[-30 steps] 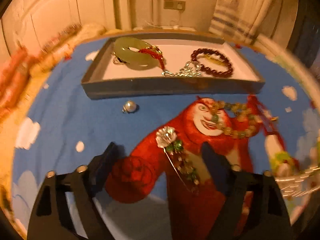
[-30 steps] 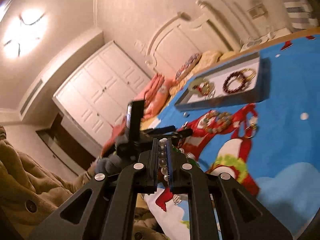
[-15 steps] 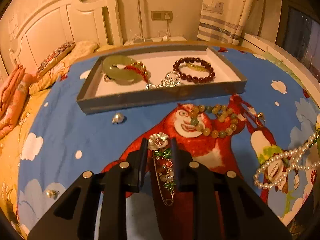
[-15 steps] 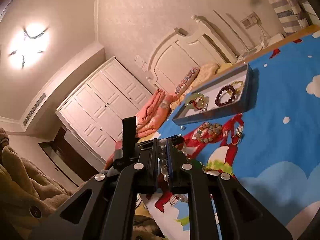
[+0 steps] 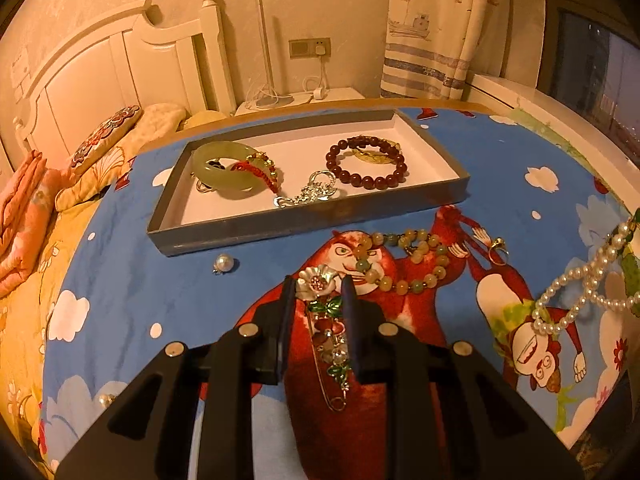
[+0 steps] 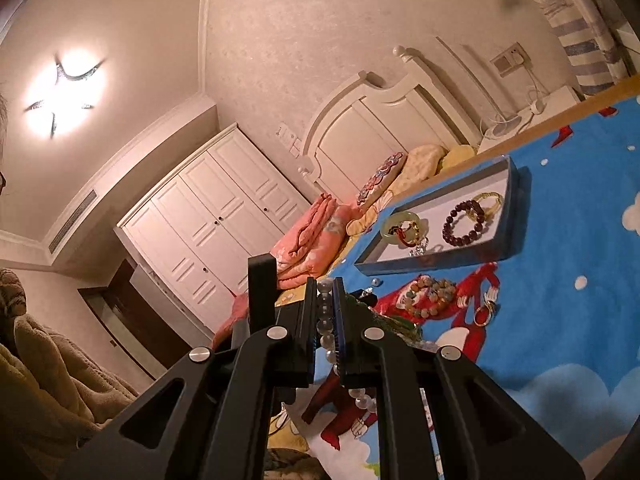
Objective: Organize jewelry
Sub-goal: 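Carry the brooch and pearl necklace over the tray with both tools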
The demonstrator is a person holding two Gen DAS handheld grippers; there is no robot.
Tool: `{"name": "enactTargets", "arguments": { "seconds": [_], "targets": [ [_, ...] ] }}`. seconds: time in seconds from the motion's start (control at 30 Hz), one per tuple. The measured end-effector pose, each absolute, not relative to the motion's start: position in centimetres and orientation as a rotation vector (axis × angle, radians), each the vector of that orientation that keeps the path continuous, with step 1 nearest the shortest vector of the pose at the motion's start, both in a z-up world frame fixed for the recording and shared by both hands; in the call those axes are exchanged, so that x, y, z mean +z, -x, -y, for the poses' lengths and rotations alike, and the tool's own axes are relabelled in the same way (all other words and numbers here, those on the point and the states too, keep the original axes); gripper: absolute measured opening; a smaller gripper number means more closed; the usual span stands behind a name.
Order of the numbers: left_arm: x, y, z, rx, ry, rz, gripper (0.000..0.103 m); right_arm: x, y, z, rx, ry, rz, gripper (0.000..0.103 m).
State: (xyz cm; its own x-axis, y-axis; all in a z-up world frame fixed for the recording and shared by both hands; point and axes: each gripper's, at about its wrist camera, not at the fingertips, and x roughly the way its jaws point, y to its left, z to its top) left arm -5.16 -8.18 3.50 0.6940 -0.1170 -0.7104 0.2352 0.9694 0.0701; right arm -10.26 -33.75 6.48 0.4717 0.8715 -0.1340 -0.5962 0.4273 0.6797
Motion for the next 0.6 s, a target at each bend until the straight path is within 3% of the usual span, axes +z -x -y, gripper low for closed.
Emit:
{"name": "enactTargets", "arguments": {
  "seconds": [0.6],
  "targets": [
    [3.1,4.7,6.2,-0.149,-0.161,-0.787,0.022,9.7,8.3,31.8,0.916,-0.525,-0.482,0.010]
  ]
}}
